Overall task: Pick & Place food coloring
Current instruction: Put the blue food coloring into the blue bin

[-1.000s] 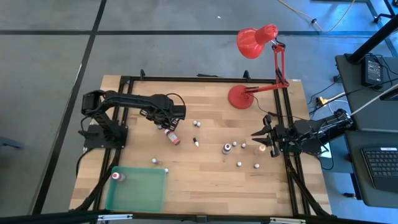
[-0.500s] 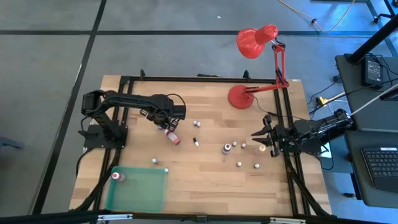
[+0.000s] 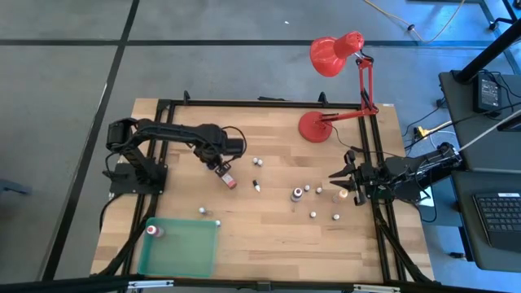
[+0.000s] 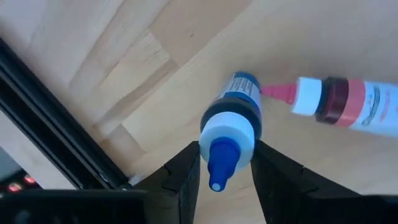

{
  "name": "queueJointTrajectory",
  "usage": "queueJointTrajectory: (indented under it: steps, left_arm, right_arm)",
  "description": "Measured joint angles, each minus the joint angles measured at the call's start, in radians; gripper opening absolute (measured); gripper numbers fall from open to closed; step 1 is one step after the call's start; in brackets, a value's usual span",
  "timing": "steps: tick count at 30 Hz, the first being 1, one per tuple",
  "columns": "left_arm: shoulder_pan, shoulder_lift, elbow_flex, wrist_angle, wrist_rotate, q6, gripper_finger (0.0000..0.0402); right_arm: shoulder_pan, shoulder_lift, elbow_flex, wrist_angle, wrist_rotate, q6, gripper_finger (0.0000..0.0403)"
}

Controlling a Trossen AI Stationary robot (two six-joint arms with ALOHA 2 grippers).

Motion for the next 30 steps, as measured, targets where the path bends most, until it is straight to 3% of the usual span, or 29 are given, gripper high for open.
queueJointTrajectory:
  steps: [9,20,30]
  left_arm:
    - [-0.048,-0.001,0.001,0.031,-0.014,0.174,0.0128]
    - [-0.075,-0.017,0.005,0.056,-0.034,0.185,0.0127]
    - [-0.097,-0.129,0.035,0.051,-0.023,0.128,0.0108]
  right_arm:
    - [0.0,0.0,0.0,0.0,0.0,0.0,0.0084]
    - [0.0,0.0,0.0,0.0,0.0,0.0,0.0084]
    - [0.0,0.0,0.0,0.0,0.0,0.0,0.0084]
